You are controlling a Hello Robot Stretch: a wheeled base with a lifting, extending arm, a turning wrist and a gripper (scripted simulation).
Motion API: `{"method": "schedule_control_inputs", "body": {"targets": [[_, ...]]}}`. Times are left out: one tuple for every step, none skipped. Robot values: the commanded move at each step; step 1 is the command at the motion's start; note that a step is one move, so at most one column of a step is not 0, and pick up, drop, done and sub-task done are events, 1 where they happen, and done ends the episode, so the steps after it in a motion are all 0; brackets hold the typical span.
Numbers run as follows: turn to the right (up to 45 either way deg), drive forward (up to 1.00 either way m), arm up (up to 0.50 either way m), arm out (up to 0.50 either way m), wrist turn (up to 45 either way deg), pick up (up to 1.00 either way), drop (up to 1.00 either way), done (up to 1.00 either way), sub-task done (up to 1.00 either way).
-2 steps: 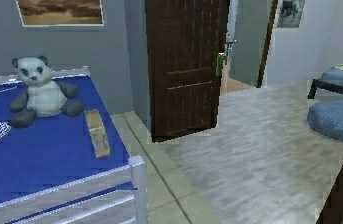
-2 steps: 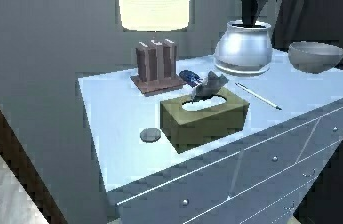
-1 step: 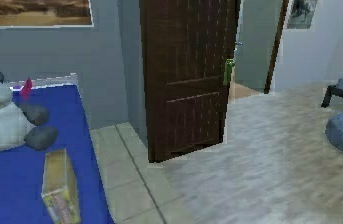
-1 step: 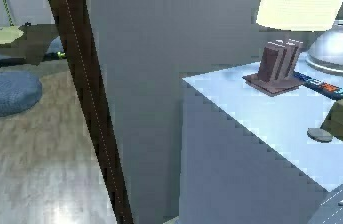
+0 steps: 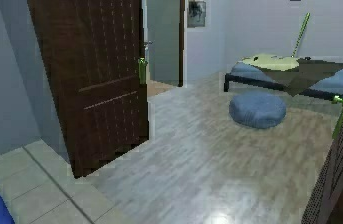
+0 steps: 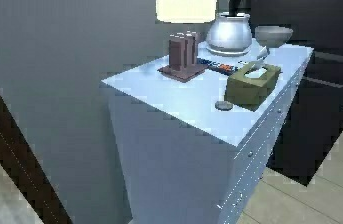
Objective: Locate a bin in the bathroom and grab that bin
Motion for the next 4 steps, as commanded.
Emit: {"method": "schedule_control_inputs", "body": {"targets": [[0.0, 1.00, 0.00, 0.00, 0.0, 0.00, 0.00, 0.00, 0.00], [3.0, 0.00, 0.00, 0.00, 0.0, 0.00, 0.00, 0.00, 0.00], [0.0, 1.00, 0.00, 0.00, 0.0, 0.00, 0.00, 0.00, 0.00], [3.0, 0.00, 0.00, 0.00, 0.0, 0.00, 0.00, 0.00, 0.00]]}}
